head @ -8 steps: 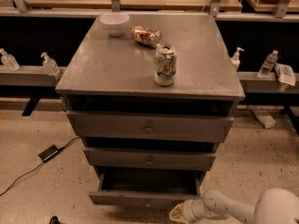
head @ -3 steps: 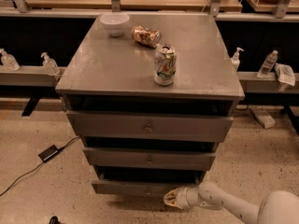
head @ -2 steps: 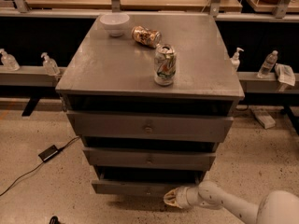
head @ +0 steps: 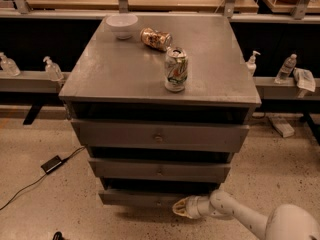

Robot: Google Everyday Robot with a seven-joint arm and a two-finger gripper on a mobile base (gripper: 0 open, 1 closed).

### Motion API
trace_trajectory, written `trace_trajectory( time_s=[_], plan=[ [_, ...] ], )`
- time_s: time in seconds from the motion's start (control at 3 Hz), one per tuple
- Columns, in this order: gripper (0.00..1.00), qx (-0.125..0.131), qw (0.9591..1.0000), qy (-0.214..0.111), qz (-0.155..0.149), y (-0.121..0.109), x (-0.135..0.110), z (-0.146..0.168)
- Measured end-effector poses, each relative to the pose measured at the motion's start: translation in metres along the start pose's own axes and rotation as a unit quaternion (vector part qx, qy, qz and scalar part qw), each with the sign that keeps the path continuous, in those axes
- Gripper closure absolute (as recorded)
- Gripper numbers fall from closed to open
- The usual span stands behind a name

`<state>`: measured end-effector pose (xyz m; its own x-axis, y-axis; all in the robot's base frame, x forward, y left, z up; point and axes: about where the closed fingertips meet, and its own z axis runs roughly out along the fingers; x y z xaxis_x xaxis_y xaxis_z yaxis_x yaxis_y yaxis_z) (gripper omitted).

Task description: Close bottom drawer

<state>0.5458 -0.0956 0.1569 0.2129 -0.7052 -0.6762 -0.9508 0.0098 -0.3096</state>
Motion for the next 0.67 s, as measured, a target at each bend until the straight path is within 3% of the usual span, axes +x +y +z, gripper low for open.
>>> trace_trajectory(
  time_s=[0.33, 0.67],
  plan=[
    [1.00, 0.030, 0.9993, -0.014, 0.015, -0.0222, 0.0117, -0.0027],
    [1.00, 0.030, 0.9993, -0.014, 0.015, -0.0209, 0.0115, -0.0031]
  ],
)
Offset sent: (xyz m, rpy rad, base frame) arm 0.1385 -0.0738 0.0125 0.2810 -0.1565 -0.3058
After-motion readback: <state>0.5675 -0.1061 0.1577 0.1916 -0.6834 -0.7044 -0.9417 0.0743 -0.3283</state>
